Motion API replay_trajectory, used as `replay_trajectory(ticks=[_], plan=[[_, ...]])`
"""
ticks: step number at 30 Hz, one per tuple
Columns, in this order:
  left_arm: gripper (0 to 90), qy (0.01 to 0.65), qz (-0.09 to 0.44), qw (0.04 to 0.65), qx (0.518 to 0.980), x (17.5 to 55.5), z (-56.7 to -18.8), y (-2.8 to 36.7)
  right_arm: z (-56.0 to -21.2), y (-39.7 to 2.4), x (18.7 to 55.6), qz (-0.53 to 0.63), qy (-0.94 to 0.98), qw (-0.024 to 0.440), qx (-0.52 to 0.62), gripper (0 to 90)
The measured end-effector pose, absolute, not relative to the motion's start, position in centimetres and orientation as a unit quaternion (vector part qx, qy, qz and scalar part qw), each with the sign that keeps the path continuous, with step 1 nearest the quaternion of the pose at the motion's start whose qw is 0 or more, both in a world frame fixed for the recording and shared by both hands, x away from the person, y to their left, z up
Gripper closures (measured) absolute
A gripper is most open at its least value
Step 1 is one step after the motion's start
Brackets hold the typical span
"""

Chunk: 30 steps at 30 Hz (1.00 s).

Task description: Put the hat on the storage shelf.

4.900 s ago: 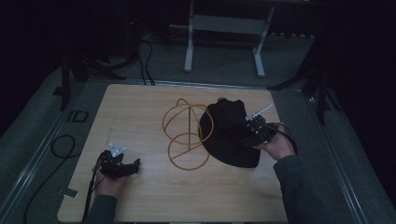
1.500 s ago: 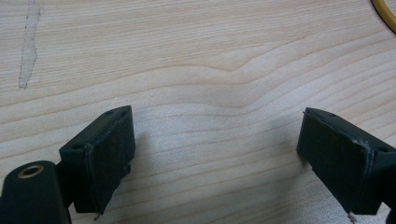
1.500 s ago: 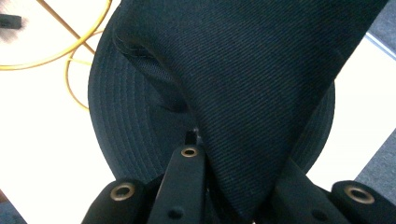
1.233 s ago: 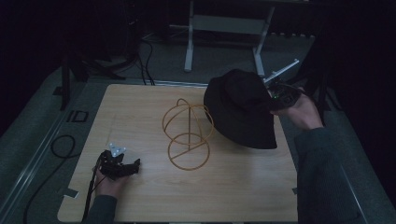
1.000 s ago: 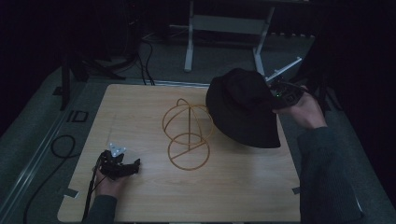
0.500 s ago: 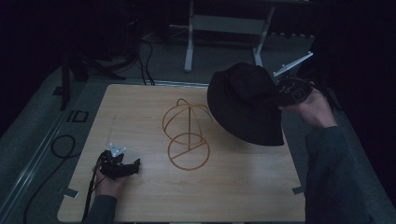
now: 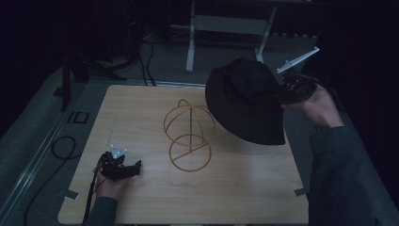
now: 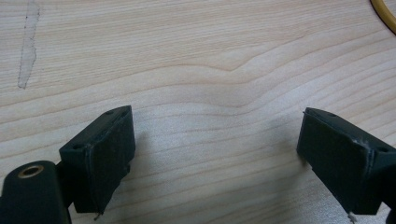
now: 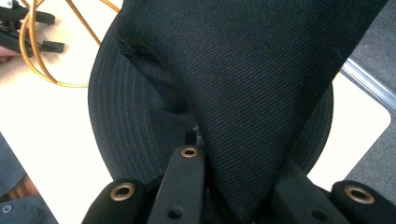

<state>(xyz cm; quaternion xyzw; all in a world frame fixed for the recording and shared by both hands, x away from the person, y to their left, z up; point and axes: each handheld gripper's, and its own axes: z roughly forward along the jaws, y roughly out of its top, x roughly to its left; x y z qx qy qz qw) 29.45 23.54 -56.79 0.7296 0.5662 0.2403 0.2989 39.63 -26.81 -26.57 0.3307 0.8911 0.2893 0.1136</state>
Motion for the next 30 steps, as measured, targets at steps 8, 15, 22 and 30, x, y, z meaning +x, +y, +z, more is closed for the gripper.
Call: replay_trajectory(ticks=[8,15,22,30], plan=[[11.9,0.566,0.241,0.299,0.729,29.5,-56.8,23.5,-26.0,-26.4,39.2,0.297,0.894,0.111,0.316,86.9],[11.9,0.566,0.241,0.300,0.729,29.5,-56.8,23.5,-25.4,-25.6,38.6,0.309,0.899,0.108,0.292,86.9],[11.9,0.567,0.241,0.300,0.729,29.5,-56.8,23.5,-25.0,-24.7,38.3,0.314,0.904,0.104,0.272,86.9],[11.9,0.567,0.240,0.300,0.729,29.5,-56.8,23.5,-24.5,-24.0,38.0,0.320,0.906,0.106,0.256,86.9]])
